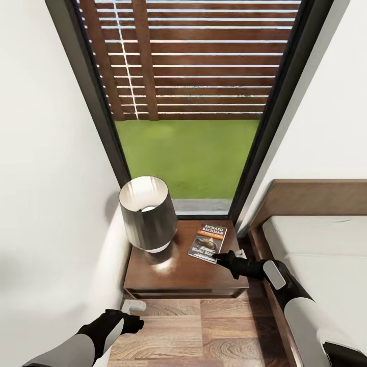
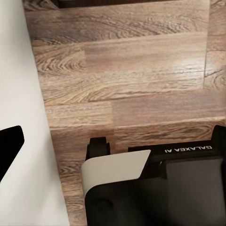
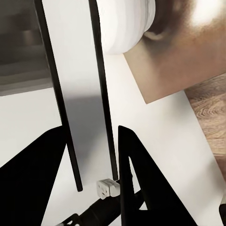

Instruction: In the bedroom, move the book from the bed onto either nightstand, and place the two sandals side by side next to the bed.

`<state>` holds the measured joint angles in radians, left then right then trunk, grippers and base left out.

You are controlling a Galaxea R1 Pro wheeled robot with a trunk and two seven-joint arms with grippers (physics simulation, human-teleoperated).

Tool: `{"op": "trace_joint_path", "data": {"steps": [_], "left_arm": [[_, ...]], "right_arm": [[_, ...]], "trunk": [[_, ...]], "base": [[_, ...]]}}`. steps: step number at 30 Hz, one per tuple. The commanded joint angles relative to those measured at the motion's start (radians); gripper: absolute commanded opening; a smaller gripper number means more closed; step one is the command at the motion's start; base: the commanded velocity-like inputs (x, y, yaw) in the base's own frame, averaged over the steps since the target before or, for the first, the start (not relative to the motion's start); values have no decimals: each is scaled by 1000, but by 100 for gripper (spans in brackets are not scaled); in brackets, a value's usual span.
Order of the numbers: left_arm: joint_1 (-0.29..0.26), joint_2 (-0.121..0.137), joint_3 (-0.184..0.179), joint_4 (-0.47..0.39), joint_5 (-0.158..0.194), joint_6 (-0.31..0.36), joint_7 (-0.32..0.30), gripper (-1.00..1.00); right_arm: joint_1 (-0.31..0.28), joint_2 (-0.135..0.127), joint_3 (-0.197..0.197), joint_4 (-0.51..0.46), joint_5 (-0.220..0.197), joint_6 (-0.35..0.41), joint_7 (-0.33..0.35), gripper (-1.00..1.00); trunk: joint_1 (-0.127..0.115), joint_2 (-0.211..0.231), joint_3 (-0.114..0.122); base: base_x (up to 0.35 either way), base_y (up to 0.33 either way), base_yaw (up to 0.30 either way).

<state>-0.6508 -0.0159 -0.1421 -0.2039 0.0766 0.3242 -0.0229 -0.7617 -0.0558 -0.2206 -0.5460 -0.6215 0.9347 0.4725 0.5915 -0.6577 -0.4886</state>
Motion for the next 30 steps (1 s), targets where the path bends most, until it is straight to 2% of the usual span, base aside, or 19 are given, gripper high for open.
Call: {"op": "trace_joint_path", "data": {"steps": [1, 11, 16, 30], "left_arm": [[0, 1, -8, -2, 8, 5, 0, 100], [0, 1, -8, -2, 8, 6, 1, 100], [-1, 1, -8, -2, 8, 6, 1, 100], [0, 1, -8, -2, 8, 6, 1, 100]], "right_arm": [[-1, 1, -5, 0, 6, 6, 6, -100], [-1, 0, -5, 0, 6, 6, 3, -100], [-2, 0, -5, -1, 2, 10, -45, -100], [-2, 1, -6, -2, -7, 43, -92, -100]], "trunk": [[4, -8, -4], [42, -78, -36], [62, -113, -51], [62, -113, -51]], "base": [[0, 0, 0], [0, 0, 0], [0, 0, 0], [0, 0, 0]]}}
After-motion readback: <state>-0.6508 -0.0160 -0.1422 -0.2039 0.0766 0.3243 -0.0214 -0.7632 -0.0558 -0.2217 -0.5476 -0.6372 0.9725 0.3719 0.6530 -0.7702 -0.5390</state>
